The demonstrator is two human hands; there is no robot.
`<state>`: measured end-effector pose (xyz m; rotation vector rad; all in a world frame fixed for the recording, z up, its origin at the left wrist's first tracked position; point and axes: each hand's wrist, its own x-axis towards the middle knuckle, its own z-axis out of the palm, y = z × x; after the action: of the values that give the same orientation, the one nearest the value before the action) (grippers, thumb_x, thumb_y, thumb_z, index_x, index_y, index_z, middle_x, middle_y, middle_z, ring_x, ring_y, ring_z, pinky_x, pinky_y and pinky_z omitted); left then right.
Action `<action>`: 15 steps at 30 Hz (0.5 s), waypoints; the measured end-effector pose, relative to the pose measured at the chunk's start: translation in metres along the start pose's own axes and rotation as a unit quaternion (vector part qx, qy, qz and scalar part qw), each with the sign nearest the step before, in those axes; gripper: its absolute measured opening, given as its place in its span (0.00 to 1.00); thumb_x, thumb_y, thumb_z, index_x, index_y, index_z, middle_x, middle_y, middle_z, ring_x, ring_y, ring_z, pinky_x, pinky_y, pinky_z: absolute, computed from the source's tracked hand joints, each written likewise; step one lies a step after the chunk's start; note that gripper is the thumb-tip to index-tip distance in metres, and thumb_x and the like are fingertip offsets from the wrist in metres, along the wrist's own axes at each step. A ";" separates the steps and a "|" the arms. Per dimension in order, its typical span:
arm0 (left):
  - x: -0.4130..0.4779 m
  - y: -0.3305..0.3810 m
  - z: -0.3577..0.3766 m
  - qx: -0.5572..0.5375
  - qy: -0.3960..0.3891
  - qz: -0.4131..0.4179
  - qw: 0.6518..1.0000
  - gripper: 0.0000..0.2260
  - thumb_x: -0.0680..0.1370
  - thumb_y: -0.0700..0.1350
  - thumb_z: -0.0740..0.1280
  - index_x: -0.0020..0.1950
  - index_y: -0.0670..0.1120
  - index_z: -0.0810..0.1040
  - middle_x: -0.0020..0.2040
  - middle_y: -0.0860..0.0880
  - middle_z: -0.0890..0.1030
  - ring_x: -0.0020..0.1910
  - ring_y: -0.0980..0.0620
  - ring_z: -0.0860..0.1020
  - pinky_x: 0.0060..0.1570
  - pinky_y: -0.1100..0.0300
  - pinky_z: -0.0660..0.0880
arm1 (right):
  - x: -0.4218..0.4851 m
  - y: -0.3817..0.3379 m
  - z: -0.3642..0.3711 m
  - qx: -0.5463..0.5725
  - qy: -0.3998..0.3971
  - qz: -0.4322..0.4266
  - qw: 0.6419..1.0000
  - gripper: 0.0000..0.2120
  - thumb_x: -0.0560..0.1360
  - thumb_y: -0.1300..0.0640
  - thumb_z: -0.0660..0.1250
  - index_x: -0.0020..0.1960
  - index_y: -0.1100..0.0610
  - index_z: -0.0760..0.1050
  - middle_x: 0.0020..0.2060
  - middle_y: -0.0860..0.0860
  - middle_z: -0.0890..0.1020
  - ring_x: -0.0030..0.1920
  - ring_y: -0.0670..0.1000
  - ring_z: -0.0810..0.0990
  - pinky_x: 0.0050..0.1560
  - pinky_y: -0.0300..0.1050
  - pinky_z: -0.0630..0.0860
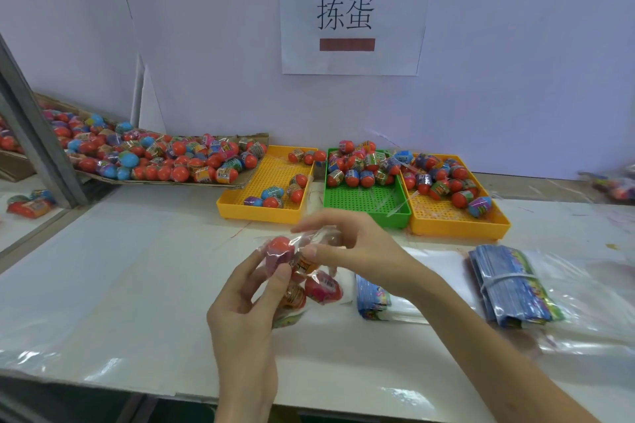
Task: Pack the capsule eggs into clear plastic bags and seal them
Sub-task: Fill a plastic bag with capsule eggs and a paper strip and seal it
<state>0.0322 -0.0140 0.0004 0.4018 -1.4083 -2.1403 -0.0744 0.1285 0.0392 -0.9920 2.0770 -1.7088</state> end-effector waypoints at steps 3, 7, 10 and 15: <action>0.003 0.000 -0.003 -0.034 0.014 -0.001 0.999 0.14 0.68 0.53 0.74 0.53 0.54 0.86 0.51 0.48 0.87 0.45 0.49 0.87 0.36 0.60 0.82 | 0.000 -0.003 -0.010 0.049 0.020 0.003 0.999 0.07 0.76 0.56 0.73 0.53 0.51 0.85 0.43 0.49 0.85 0.42 0.50 0.83 0.41 0.46 0.78; 0.008 -0.004 -0.008 -0.075 0.014 -0.004 0.997 0.08 0.82 0.42 0.63 0.51 0.44 0.81 0.51 0.41 0.86 0.47 0.41 0.87 0.45 0.54 0.84 | -0.007 -0.010 -0.046 0.151 0.077 0.015 0.985 0.05 0.76 0.55 0.71 0.50 0.51 0.84 0.42 0.50 0.83 0.44 0.55 0.79 0.43 0.46 0.75; 0.010 -0.004 -0.010 -0.079 -0.022 0.005 0.997 0.12 0.84 0.36 0.56 0.48 0.43 0.78 0.48 0.42 0.87 0.44 0.41 0.87 0.47 0.51 0.83 | -0.014 -0.007 -0.066 0.043 0.002 0.041 0.998 0.04 0.75 0.56 0.73 0.49 0.51 0.84 0.40 0.51 0.84 0.40 0.56 0.78 0.38 0.41 0.77; 0.021 -0.006 -0.020 -0.166 -0.081 -0.067 0.980 0.17 0.86 0.35 0.49 0.45 0.43 0.75 0.50 0.43 0.86 0.44 0.46 0.87 0.38 0.57 0.84 | -0.036 -0.017 -0.122 0.473 0.370 -0.207 0.772 0.12 0.78 0.57 0.68 0.59 0.60 0.75 0.51 0.56 0.81 0.50 0.54 0.83 0.51 0.44 0.80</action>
<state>0.0237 -0.0398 -0.0121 0.2022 -1.0999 -2.5120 -0.1160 0.2434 0.0796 -0.4421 0.8672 -3.2397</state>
